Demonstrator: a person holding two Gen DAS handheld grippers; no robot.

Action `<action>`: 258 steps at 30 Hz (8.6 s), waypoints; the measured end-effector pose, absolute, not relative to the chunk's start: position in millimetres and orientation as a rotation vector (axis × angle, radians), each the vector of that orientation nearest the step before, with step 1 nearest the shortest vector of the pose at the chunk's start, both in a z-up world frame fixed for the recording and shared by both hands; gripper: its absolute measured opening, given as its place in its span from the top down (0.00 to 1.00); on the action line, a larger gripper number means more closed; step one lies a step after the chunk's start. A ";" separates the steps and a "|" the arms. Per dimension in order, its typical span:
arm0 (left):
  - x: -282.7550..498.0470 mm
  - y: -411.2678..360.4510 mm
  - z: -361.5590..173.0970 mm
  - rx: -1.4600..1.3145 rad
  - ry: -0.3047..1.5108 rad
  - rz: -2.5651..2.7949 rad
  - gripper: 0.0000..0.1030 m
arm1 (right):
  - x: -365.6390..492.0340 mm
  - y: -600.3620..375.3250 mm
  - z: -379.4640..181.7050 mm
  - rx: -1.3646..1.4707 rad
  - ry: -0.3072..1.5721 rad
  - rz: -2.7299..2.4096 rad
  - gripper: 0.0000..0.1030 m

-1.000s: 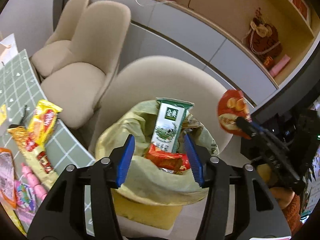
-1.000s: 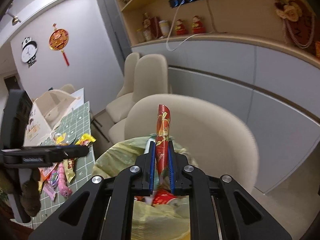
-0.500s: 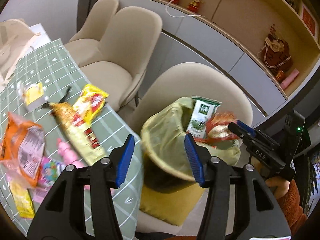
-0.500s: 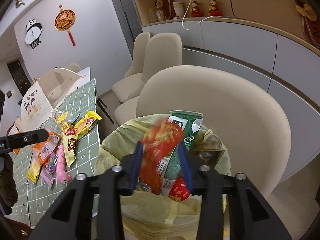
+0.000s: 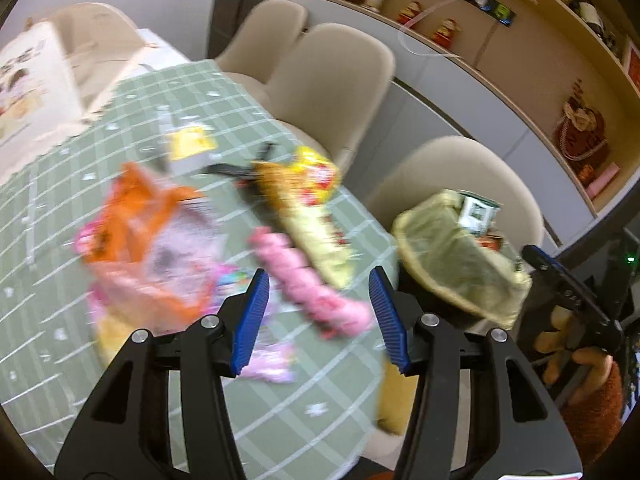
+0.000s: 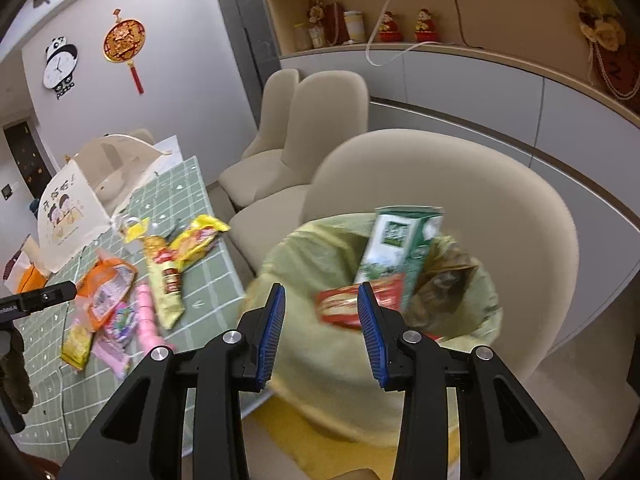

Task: Collect trash
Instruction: 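Return both grippers to the table and grasp the gold snack bag with the right gripper, then grasp the yellow snack bag with the left gripper while the right holds the gold bag, then carry the yellow and gold bags over the bin and open both grippers, then move both grippers back over the snack pile on the table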

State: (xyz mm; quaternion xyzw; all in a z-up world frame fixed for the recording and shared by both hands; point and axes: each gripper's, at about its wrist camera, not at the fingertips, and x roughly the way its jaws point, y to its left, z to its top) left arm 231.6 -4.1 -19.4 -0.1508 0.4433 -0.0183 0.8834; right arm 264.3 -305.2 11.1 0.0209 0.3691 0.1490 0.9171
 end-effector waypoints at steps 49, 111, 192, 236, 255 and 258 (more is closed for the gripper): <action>223.5 172.2 -56.5 -0.402 0.908 0.067 0.49 | 328.5 -61.3 -37.0 -0.176 0.943 0.643 0.77; 270.4 19.4 73.2 -0.242 0.708 -0.333 0.84 | 189.1 -206.1 100.6 -0.040 0.613 0.320 0.76; 310.4 -134.7 0.5 -0.250 0.911 -0.131 0.47 | 370.9 -351.0 -56.9 0.086 1.034 0.458 0.76; 135.4 190.7 -44.7 -0.310 0.891 0.121 0.45 | 157.9 -142.3 -6.4 -0.024 0.866 0.354 0.53; 122.0 188.8 -83.9 -0.386 0.956 0.101 0.45 | 183.4 -34.6 -81.4 -0.213 1.042 0.618 0.53; 124.8 184.4 -80.0 -0.368 0.950 0.095 0.45 | 196.6 -32.1 -92.6 -0.202 1.071 0.621 0.53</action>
